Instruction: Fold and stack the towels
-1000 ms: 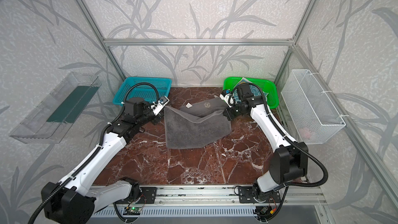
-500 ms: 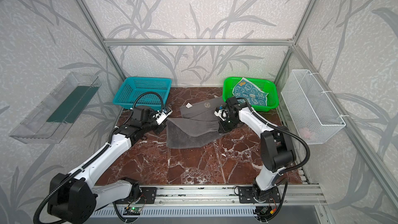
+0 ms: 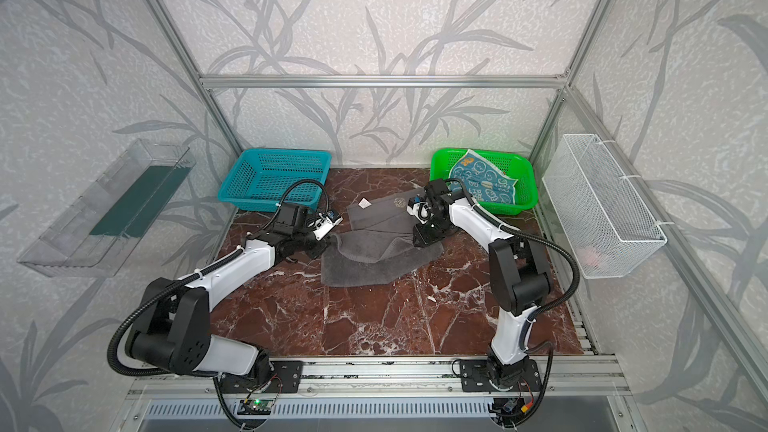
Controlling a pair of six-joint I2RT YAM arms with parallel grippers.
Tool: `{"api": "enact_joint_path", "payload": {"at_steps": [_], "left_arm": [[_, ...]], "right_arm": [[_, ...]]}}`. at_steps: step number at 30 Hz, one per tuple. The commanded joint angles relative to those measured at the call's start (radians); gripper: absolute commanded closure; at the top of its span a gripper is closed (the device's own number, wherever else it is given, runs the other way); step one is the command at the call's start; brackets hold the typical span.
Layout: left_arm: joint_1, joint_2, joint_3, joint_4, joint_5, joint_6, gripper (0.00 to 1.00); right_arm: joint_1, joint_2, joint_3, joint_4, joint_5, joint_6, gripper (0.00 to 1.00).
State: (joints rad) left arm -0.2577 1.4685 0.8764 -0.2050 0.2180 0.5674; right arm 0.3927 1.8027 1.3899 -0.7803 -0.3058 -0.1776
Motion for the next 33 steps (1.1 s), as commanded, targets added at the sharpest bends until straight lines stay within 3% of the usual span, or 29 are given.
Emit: {"api": "enact_joint_path", "payload": {"at_steps": [1, 6, 7, 8, 9, 15, 28, 33], "left_arm": [[0.006, 0.024, 0.042, 0.033, -0.011, 0.005, 1.0], [0.007, 0.067, 0.057, 0.05, -0.007, 0.0, 1.0], [0.008, 0.075, 0.059, 0.053, -0.008, 0.0, 1.0], [0.008, 0.082, 0.062, 0.054, -0.009, 0.001, 1.0], [0.008, 0.089, 0.065, 0.054, -0.009, 0.004, 1.0], [0.011, 0.122, 0.086, 0.046, -0.021, 0.013, 1.0], [0.023, 0.193, 0.14, 0.027, -0.045, 0.015, 1.0], [0.025, 0.21, 0.157, 0.023, -0.053, 0.02, 1.0]], "right_arm": [[0.058, -0.083, -0.046, 0.005, 0.153, -0.119, 0.55], [0.11, -0.166, -0.141, 0.107, 0.256, -0.186, 0.53], [0.112, -0.174, -0.15, 0.12, 0.259, -0.196, 0.51], [0.114, -0.18, -0.154, 0.124, 0.265, -0.207, 0.37], [0.119, -0.18, -0.154, 0.12, 0.272, -0.219, 0.35], [0.187, -0.229, -0.195, 0.123, 0.356, -0.276, 0.34], [0.257, -0.394, -0.356, 0.136, 0.244, -0.2, 0.32], [0.259, -0.374, -0.406, 0.107, 0.3, -0.212, 0.4]]}}
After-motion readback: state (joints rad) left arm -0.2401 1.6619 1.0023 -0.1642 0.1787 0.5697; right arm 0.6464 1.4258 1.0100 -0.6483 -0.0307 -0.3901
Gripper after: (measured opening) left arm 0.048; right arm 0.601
